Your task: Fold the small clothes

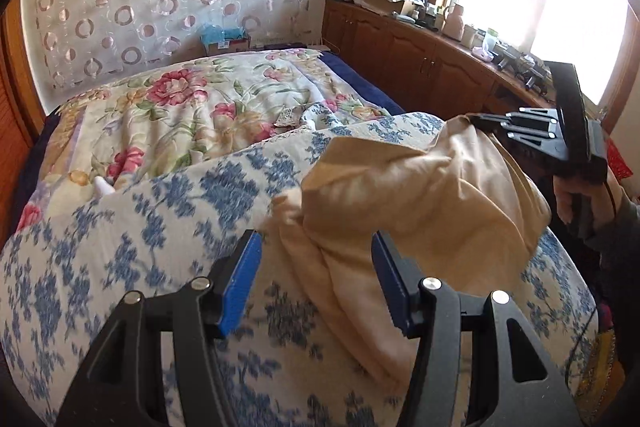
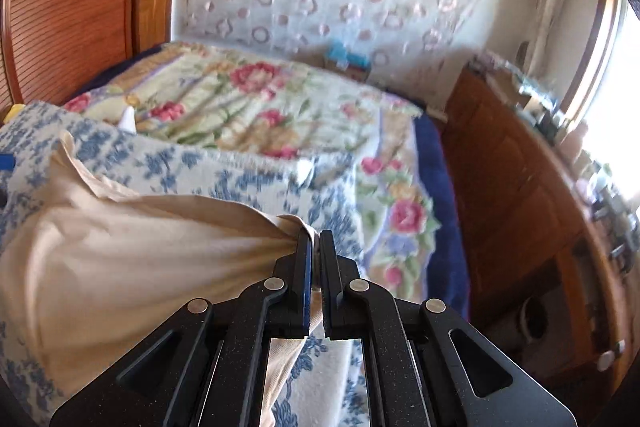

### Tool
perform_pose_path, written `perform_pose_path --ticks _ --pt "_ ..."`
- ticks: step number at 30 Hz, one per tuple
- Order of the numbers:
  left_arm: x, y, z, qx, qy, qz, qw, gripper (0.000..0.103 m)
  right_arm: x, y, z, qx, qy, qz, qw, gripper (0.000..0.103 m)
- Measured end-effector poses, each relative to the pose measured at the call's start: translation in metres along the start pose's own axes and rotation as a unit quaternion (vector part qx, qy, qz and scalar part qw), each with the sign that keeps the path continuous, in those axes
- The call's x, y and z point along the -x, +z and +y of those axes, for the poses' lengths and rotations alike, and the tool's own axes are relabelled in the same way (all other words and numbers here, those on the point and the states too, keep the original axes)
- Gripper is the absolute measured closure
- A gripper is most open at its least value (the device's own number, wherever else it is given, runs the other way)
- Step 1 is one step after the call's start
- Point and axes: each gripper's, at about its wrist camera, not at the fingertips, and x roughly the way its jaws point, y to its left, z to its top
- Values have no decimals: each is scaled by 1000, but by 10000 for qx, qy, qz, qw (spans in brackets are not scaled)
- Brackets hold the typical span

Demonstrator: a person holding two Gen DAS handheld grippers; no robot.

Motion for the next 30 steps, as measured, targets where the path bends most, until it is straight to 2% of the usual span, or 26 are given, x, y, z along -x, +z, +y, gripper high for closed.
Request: perform_pose_path --ticks 4,7,8,10,11,12,14,16,19,21,22,23,24,26,30 --pt "-38 17 1 -108 -194 202 9996 47 -1 -7 1 -62 118 -25 9999 102" --pt "-52 25 6 -42 -361 214 9991 48 9 -7 -2 -159 273 -219 9993 102" --pt "-53 27 8 -9 -508 182 9985 66 13 -7 -3 -169 306 -283 9990 102" --pt "-52 31 11 47 -623 184 9979 94 18 -6 -2 -161 302 -362 9988 102" --pt "-48 33 10 63 -608 105 9981 96 19 -4 -3 -157 282 -378 9988 102" --pt "-42 33 9 28 -566 -8 9984 96 20 -4 -5 -177 242 -386 9988 102" --pt "-30 35 11 16 -259 -210 9994 96 19 -2 -8 -237 194 -423 9986 102" --pt "-24 35 13 9 -116 -229 9997 96 17 2 -12 -330 16 -381 9987 102" --pt "-21 32 12 -71 -58 -132 9999 91 9 4 -13 -446 95 -224 9987 102" --pt "-17 27 9 -144 46 -91 9998 82 8 1 -9 -455 157 -211 9986 102" --pt "-12 23 8 -192 77 -96 9997 71 10 0 -8 -468 174 -207 9985 101" --pt "-8 19 9 -204 73 -119 9997 63 13 -2 -8 -496 176 -207 9984 95" --pt "0 13 8 -185 64 -130 9997 61 16 -4 -8 -527 132 -191 9983 90" --pt "7 4 8 -167 0 -75 9998 58 26 -13 -10 -599 85 -134 9981 64" --pt "21 -22 -4 -243 -157 68 9996 56 58 -37 -12 -818 178 -164 9964 59"
